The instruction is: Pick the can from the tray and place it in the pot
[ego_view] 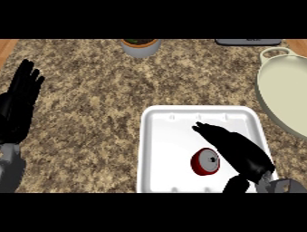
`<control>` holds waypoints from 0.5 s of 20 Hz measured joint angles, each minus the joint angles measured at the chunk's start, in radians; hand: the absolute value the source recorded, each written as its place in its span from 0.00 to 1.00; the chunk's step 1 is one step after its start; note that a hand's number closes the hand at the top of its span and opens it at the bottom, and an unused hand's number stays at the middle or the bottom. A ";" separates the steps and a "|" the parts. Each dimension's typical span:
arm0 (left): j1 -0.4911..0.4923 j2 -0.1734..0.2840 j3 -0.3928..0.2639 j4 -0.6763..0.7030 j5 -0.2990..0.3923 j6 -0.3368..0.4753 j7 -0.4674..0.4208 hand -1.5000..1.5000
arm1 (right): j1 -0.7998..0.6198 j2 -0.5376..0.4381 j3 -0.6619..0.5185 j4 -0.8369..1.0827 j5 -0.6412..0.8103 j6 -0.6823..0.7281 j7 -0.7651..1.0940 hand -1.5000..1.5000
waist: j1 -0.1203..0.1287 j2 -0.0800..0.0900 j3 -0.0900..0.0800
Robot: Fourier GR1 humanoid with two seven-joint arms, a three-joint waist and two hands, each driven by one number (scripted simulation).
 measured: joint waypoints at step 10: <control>0.008 -0.047 0.037 -0.008 -0.043 -0.042 0.007 0.50 | -0.018 0.108 -0.019 0.126 0.141 -0.010 -0.058 0.00 | 0.001 0.000 0.000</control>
